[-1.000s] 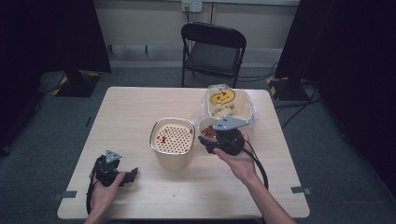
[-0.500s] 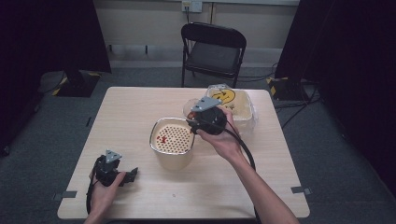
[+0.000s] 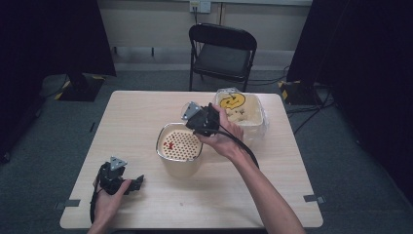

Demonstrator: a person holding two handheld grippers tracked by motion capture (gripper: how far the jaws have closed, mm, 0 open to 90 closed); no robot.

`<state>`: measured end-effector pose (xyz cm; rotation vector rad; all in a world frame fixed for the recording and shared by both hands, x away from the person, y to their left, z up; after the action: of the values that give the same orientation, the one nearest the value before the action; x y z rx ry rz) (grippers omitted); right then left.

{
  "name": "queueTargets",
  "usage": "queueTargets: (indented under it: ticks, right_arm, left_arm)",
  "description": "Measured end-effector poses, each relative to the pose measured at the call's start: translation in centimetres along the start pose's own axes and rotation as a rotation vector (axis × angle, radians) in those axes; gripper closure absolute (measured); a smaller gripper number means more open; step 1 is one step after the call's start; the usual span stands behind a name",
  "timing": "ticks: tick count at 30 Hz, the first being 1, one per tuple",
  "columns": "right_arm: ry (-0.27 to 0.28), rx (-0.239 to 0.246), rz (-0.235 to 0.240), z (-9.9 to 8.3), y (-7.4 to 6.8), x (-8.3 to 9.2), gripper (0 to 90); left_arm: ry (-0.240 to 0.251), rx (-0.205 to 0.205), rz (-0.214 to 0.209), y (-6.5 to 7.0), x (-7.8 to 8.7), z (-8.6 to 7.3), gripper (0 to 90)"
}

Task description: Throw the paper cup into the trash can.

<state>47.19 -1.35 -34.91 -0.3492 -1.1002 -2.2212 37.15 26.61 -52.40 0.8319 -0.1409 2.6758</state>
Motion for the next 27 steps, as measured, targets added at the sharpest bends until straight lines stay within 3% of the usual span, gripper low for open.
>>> queueTargets:
  ticks: [6, 10, 11, 18, 21, 24, 27]
  right_arm:
    - [-0.074, 0.174, -0.058, 0.4, -0.7, -0.6, 44.9]
    - [-0.1, 0.244, -0.08, 0.6, -0.9, -0.8, 45.0]
    - [-0.113, 0.28, -0.091, 0.6, -1.0, -0.9, 45.1]
    - [-0.15, 0.382, -0.123, 0.7, -1.4, -1.6, 45.3]
    - [-0.186, 0.505, -0.169, 0.5, -1.9, -1.9, 45.6]
    - [-0.198, 0.549, -0.184, 0.5, -2.1, -1.9, 45.8]
    - [-0.195, 0.559, -0.196, 0.5, -2.1, -1.9, 46.0]
  left_arm:
    - [0.0, 0.0, 0.0, 0.0, 0.0, 0.0, 0.0]
    - [0.0, 0.001, -0.001, 0.0, 0.0, 0.0, 0.0]
    - [0.0, 0.0, 0.0, 0.0, 0.0, 0.0, 0.0]
    - [0.0, 0.001, -0.001, 0.0, 0.0, 0.0, 0.0]
    - [0.001, 0.001, -0.001, 0.0, 0.0, 0.0, 0.0]
    - [0.001, 0.0, 0.0, 0.0, 0.0, 0.0, 0.0]
    - [0.0, -0.003, 0.0, 0.0, 0.0, 0.0, 0.0]
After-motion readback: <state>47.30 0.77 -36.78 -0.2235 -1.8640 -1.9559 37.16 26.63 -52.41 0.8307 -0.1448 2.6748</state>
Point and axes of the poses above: each handheld gripper's, and its own axes: x roughly backward along the jaws, z roughly out of its top, y roughly to its right, the point moved 3 cm from there along -x, roughly forward along the jaws, and after that the axes turned 10 degrees about y, right-handed, at the moved point
